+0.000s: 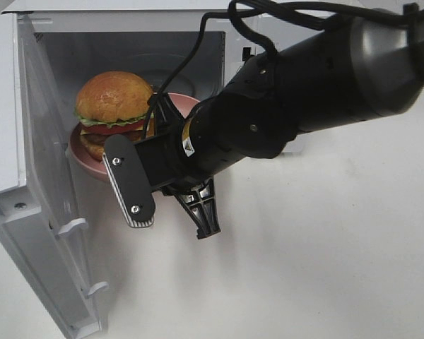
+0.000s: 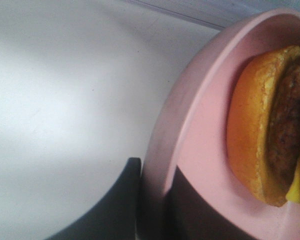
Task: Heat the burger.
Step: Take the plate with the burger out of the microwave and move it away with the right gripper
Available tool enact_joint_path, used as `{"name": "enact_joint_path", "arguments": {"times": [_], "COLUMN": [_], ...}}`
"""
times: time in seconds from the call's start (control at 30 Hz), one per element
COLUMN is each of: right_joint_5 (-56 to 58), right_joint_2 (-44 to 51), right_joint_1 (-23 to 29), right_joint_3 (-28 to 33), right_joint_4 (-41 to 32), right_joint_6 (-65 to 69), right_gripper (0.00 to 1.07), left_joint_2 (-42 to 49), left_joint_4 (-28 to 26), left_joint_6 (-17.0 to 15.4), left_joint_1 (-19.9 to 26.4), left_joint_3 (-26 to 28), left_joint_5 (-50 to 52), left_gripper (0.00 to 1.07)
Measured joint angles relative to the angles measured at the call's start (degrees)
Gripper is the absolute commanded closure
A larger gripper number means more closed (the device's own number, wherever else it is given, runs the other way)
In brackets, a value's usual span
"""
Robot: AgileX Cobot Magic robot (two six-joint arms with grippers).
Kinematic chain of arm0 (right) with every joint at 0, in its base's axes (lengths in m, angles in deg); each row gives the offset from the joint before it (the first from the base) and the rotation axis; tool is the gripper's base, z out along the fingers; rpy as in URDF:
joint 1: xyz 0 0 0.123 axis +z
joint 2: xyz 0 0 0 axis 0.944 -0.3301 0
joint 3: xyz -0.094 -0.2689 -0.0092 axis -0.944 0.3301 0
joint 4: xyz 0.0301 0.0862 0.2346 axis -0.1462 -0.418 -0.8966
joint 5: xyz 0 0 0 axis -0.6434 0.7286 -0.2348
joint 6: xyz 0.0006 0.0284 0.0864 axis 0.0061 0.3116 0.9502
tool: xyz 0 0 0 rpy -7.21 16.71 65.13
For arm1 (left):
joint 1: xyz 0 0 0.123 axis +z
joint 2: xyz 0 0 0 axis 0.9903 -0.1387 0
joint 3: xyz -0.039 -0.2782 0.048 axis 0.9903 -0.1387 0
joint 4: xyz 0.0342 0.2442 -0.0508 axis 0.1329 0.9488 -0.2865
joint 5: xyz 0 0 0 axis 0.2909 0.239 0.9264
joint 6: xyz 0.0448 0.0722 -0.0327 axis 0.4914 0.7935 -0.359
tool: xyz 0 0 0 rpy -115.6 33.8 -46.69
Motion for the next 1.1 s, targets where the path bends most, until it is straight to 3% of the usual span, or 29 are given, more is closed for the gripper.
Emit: {"name": "enact_joint_path", "arguments": {"times": [0.8,1.1], "right_joint_5": [-2.4,-2.4], "right_joint_2": [17.2,22.5], "right_joint_1": [0.0,0.0], "right_joint_3": [19.4,23.8], "right_joint_4": [0.1,0.2], "right_joint_6": [0.0,0.0], "right_gripper": [1.07,1.07], "left_joint_2": [0.0,0.0], "left_joint_4": [0.0,0.0], "left_joint_6": [0.0,0.0], "left_joint_1": [0.0,0.0], "left_joint_3": [0.0,0.0], "left_joint_5": [0.0,0.0], "left_gripper": [0.09,0.09]}}
